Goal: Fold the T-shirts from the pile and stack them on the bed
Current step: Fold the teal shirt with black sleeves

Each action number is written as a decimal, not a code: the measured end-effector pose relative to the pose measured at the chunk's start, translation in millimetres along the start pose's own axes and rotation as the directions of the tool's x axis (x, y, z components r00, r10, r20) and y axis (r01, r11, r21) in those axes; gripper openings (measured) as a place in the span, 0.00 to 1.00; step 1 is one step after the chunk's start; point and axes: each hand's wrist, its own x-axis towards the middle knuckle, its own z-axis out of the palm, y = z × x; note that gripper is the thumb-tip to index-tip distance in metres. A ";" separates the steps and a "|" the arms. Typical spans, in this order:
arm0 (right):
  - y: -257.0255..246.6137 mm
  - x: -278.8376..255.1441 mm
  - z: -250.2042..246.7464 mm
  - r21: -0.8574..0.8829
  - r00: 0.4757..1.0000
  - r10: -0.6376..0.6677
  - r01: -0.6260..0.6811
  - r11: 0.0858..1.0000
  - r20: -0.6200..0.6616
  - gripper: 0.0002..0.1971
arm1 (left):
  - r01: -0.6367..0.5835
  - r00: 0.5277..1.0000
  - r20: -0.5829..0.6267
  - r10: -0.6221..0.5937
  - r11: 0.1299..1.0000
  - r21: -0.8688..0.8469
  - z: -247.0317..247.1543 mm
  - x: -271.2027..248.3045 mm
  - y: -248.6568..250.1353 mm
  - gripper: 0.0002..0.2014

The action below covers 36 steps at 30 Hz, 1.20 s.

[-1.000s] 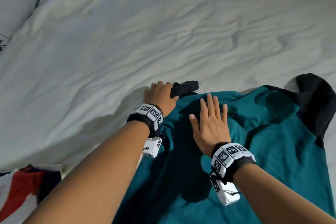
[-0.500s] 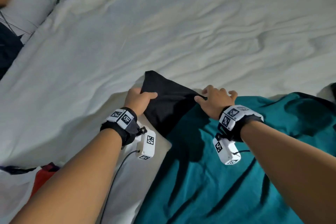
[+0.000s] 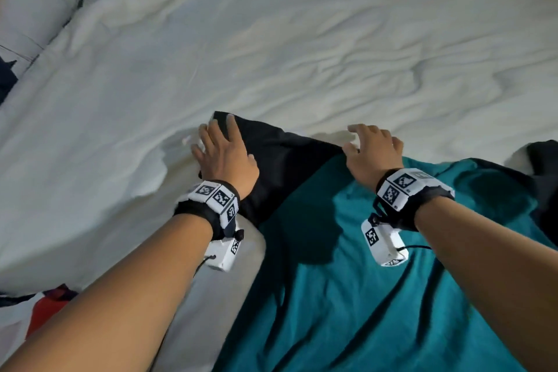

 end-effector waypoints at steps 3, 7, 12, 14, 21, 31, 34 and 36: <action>47.6 -4.2 -25.0 -0.067 0.999 0.046 -0.045 0.997 0.009 0.22 | -0.309 0.951 0.024 0.308 0.950 0.051 -2.3 -1.3 43.1 0.27; 109.6 -9.1 -57.3 -0.291 0.984 0.140 -0.104 0.951 0.107 0.22 | -0.532 0.841 0.108 0.530 0.847 -0.008 6.7 1.4 107.1 0.22; 139.9 -17.4 -67.3 -0.415 0.941 0.148 -0.009 0.910 0.305 0.16 | -0.600 0.760 0.372 0.533 0.796 0.086 19.5 3.3 157.8 0.20; 142.6 -14.2 -66.8 -0.362 0.985 0.052 0.012 0.932 0.167 0.09 | -0.600 0.771 0.330 0.544 0.795 0.093 16.9 5.6 164.1 0.14; 143.8 -8.1 -67.1 -0.017 0.989 0.025 -0.028 0.999 -0.144 0.25 | -0.282 0.944 0.139 0.298 0.951 -0.125 9.0 8.3 145.1 0.11; 278.5 -64.5 -99.6 0.304 0.714 0.608 -0.527 0.794 -0.349 0.28 | -0.656 0.753 -0.097 0.651 0.754 -0.036 43.4 -130.5 247.9 0.18; 296.7 -79.4 -98.1 0.510 0.703 0.694 -0.544 0.666 -0.156 0.40 | -0.629 0.757 0.120 0.643 0.766 -0.135 75.7 -179.8 286.5 0.30; 304.7 -83.0 -97.4 0.561 0.724 0.683 -0.526 0.640 -0.100 0.36 | -0.592 0.770 0.210 0.603 0.797 -0.117 95.3 -188.0 297.7 0.36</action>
